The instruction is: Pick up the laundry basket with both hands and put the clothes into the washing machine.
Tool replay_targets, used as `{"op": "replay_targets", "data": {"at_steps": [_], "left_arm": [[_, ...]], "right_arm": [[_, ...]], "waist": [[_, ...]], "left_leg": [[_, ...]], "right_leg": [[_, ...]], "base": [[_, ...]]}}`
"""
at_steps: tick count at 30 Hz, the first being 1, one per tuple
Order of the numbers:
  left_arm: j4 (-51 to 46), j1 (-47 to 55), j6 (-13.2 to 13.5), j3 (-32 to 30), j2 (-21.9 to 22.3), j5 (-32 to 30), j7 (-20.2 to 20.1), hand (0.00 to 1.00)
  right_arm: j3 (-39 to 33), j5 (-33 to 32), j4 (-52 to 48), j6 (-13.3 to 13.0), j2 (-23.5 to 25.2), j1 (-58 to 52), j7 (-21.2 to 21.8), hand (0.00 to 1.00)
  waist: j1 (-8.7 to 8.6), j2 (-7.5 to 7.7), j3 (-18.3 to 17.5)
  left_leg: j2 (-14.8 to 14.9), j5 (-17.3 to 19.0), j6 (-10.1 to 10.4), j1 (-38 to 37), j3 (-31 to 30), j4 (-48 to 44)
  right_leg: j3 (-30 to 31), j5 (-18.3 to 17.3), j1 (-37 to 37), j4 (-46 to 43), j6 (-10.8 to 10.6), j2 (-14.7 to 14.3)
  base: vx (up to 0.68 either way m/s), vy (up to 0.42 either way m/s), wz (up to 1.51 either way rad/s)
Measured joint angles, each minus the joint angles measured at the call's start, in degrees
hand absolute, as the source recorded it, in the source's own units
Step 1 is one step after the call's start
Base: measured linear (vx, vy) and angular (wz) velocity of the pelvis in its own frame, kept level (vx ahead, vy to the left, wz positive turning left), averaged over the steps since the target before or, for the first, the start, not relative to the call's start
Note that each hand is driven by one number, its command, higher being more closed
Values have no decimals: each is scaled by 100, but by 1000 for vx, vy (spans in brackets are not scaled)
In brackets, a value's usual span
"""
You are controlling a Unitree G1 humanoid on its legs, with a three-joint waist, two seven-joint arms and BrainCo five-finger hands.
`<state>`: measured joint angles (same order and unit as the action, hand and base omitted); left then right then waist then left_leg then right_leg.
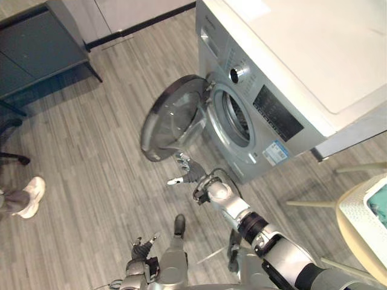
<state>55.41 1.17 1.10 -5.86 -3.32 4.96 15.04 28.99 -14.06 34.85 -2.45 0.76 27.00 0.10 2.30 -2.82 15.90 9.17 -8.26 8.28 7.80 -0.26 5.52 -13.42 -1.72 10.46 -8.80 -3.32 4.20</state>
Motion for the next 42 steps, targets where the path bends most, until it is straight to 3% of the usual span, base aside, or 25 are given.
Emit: {"op": "replay_targets", "data": {"at_steps": [5, 11, 16, 21, 25, 30, 33, 42], "left_arm": [[113, -10, -93, -380, 7, -117, -23, 0], [156, -19, -209, -378, -20, -349, -156, 0], [315, -24, -216, -378, -10, -406, -253, 0], [382, -29, -216, -380, -27, -415, -432, 0], [531, -22, -217, -385, -39, -418, -566, 0], [601, -80, -218, -532, -45, -604, -685, 0], [678, -103, -214, -609, -143, -787, -755, 0], [715, -122, -211, -802, -262, -843, -757, 0]], "right_arm": [[-592, 14, -273, 6, -363, -875, -35, 0], [-1457, 147, -239, 90, -470, -1727, -145, 0], [-2612, 453, 822, 186, -527, -1966, -271, 0], [-4346, 812, 2464, 394, -892, -2109, -384, 0], [-5000, 936, 2790, 514, -995, -2349, -384, 0], [-5450, 1010, 2804, 527, -1003, -2613, -369, 0], [-5627, 1017, 2804, 526, -970, -2642, -353, 0], [-5850, 1009, 2804, 519, -780, -2700, -310, 0]], "waist": [[-90, 92, -72], [-183, 186, -201], [-308, 167, -323], [-370, 98, -492], [-452, 25, -622], [-512, -60, -739], [-653, -34, -790], [-656, 52, -852]], "left_leg": [[-14, 103, -96, -70, 311, 28], [-23, 133, -149, -192, 678, 29], [-21, 150, -128, -365, 695, 32], [-25, 195, -117, -531, 700, 35], [-1, 302, -136, -668, 885, 36], [0, 446, -128, -776, 1301, 37], [-11, 509, -135, -763, 1582, 37], [-28, 614, -128, -869, 1772, 36]], "right_leg": [[416, 9, 87, 23, -6, -44], [770, 240, 62, 275, -11, -104], [767, 258, -183, 437, -6, -141], [746, 289, -449, 625, -14, -149], [931, 315, -504, 704, -46, -194], [1338, 335, -383, 724, -56, -231], [1644, 371, -249, 798, -113, -257], [1839, 499, -283, 886, -116, -271]], "base": [[-35, 29, -28], [53, 24, -30], [71, 5, 0], [24, 9, 2], [-4, 15, -21], [-21, 16, -46], [5, 14, -42], [69, 3, -14]]}}
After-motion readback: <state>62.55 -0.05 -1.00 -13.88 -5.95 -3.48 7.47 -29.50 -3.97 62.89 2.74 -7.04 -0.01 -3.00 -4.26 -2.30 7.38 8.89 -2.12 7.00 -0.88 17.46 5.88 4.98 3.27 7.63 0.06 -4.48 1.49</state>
